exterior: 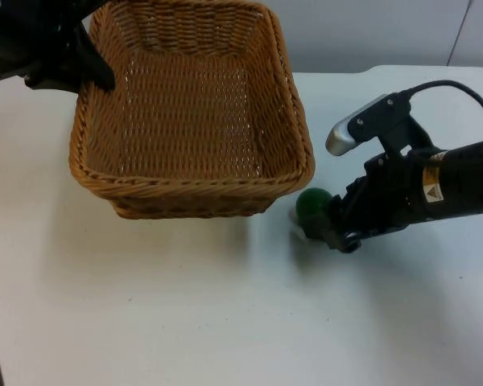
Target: Pick up the basket with the left hand and place the ball into the basket with the right hand.
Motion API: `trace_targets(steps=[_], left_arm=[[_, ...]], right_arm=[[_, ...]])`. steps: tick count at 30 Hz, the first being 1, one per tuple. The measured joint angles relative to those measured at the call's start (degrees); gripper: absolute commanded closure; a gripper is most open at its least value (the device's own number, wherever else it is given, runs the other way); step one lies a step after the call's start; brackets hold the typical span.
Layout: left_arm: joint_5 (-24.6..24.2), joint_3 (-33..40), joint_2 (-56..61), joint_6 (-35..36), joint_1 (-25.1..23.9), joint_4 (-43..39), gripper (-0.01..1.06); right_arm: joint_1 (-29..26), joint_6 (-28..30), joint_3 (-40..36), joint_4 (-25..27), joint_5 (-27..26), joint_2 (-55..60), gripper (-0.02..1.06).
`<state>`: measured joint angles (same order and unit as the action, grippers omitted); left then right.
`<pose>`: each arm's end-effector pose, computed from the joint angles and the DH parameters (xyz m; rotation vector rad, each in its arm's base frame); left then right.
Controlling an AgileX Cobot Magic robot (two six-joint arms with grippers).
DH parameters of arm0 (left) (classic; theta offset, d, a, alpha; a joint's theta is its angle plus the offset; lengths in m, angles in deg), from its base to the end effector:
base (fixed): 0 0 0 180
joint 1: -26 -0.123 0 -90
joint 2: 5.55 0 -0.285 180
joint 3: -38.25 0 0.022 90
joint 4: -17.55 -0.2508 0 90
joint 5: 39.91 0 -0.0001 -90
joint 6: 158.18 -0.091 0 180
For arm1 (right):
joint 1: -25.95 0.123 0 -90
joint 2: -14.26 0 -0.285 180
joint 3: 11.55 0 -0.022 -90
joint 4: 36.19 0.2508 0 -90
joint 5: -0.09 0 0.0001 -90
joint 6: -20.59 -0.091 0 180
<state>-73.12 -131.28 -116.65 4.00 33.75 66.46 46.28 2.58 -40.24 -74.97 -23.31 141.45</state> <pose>0.3669 -0.0879 0.2085 -0.2340 2.5671 -0.7681 0.3247 0.1444 0.0654 -0.9009 2.2081 0.3167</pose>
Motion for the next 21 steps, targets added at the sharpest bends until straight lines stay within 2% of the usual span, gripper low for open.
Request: trace_targets(steps=[9, 21], left_arm=[[0.10, 0.00, 0.00, 0.00, 0.00, 0.00, 1.05], [0.10, 0.00, 0.00, 0.00, 0.00, 0.00, 1.05]], right_arm=[[0.57, -0.47, 3.23, 0.00, -0.62, 1.30, 0.27], [0.70, -2.90, 3.32, 0.00, -0.01, 2.89, 0.28]])
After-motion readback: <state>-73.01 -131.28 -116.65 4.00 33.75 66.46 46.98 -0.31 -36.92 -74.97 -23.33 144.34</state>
